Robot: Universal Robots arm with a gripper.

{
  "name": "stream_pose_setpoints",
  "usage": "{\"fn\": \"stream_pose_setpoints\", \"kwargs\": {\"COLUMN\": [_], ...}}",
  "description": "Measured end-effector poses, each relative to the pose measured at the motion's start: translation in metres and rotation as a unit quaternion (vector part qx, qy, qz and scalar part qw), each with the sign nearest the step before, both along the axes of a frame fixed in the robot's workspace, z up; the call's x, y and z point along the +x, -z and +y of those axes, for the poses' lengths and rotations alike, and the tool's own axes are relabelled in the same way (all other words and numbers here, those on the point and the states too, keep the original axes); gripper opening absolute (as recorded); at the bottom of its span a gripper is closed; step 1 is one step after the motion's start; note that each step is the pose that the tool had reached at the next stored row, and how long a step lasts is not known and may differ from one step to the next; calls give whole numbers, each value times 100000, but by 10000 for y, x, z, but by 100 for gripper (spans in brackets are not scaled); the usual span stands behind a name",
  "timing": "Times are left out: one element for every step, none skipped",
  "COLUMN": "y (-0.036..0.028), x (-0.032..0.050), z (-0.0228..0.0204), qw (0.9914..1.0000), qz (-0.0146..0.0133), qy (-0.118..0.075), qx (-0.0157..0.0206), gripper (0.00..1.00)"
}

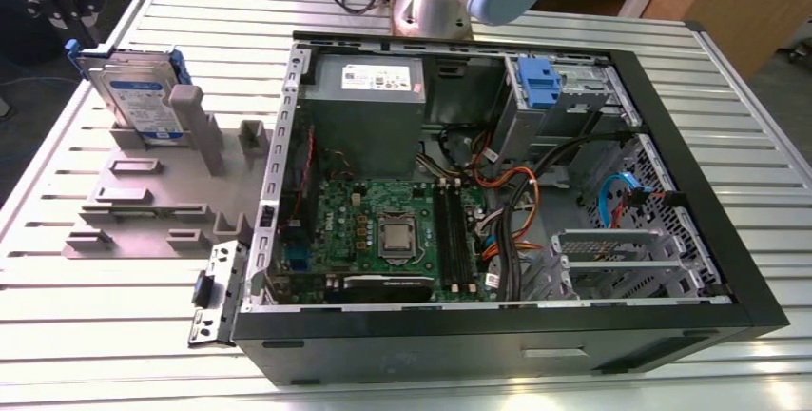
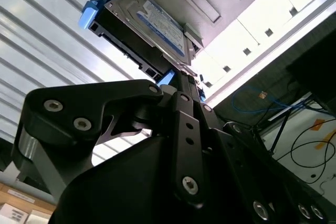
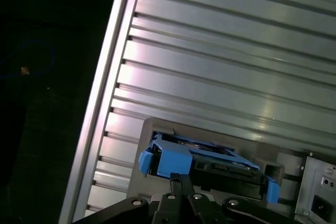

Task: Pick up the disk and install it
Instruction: 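Pick up the disk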

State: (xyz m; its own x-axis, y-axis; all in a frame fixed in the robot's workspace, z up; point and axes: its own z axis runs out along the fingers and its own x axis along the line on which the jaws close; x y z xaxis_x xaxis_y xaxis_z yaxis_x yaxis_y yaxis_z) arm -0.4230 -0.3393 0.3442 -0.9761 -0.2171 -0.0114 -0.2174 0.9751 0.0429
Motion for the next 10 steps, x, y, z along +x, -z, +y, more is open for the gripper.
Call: {"fn": "stream_pose_setpoints", "kwargs": {"y": [0, 0, 0, 0, 0, 0, 0, 0, 0, 0], "x": [0, 0, 0, 0, 0, 0, 0, 0, 0, 0], "z": [0, 0, 0, 0, 0, 0, 0, 0, 0, 0], "qw": [99999, 99997, 99994, 99990, 99984, 99977, 99968, 99959, 99948, 99936], "qz": [0, 0, -2, -2, 0, -3, 0, -1, 0, -3], "qy": [-350, -708, -1067, -1421, -1797, -2153, -2517, -2877, -3234, -3591], "qx": [-1, -3, -1, -1, -3, -1, -1, -1, -2, -1], "gripper": [11, 11, 11, 11, 11, 11, 11, 11, 11, 11]}}
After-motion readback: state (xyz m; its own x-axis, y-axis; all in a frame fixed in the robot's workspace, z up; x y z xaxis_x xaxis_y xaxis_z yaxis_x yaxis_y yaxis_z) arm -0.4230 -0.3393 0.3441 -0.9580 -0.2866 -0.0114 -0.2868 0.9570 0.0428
